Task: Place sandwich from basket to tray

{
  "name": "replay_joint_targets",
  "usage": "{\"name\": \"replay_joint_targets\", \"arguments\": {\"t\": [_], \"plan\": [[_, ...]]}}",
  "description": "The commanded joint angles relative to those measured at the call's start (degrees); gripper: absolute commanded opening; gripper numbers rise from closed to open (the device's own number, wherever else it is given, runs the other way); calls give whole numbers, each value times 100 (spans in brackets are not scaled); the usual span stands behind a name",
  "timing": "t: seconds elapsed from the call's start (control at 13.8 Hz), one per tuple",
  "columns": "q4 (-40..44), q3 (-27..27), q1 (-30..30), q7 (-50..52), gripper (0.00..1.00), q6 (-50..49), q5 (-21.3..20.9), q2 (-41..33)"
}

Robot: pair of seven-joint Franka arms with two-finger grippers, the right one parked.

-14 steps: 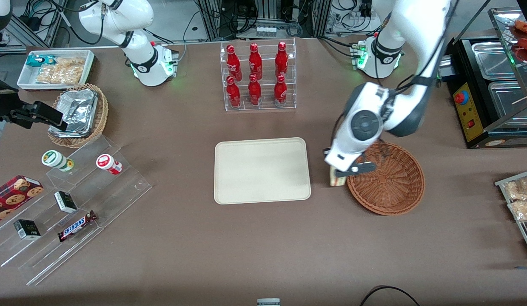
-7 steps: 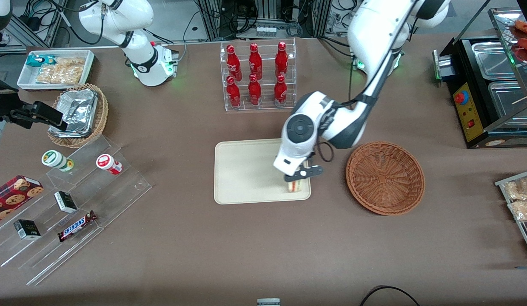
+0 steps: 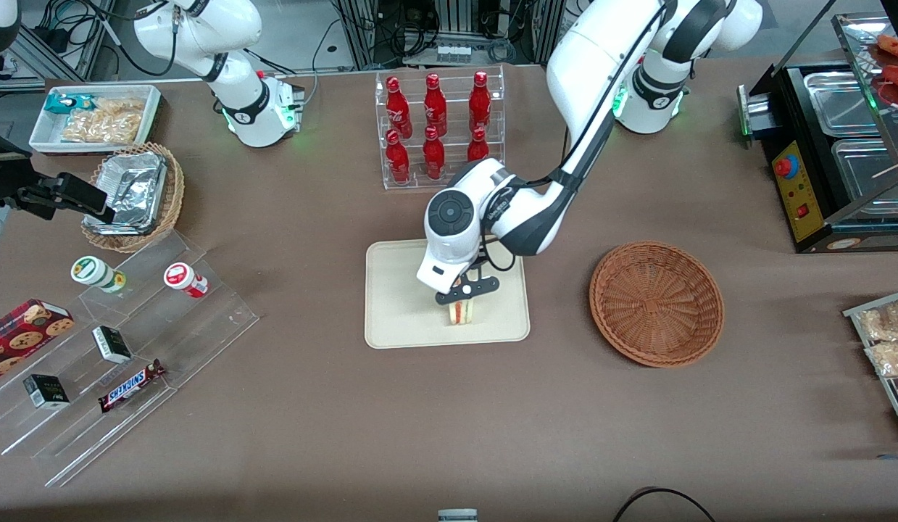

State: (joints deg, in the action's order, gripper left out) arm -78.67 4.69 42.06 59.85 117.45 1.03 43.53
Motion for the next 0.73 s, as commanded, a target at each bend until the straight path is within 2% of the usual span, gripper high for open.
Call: {"name": "replay_joint_targets", "arguments": {"t": [0.0,0.29,0.36,0.44,0.51,0.65], "plan": [[256,-82,171,228,10,93,46,200],[247,-82,259,361,11,155,46,279],[247,-73,259,378,21,155,55,270],[247,-73,259,379,76,155,64,262],[230,-73,259,379,100,155,55,253],[221,-82,259,335,100,129,-41,165]]}}
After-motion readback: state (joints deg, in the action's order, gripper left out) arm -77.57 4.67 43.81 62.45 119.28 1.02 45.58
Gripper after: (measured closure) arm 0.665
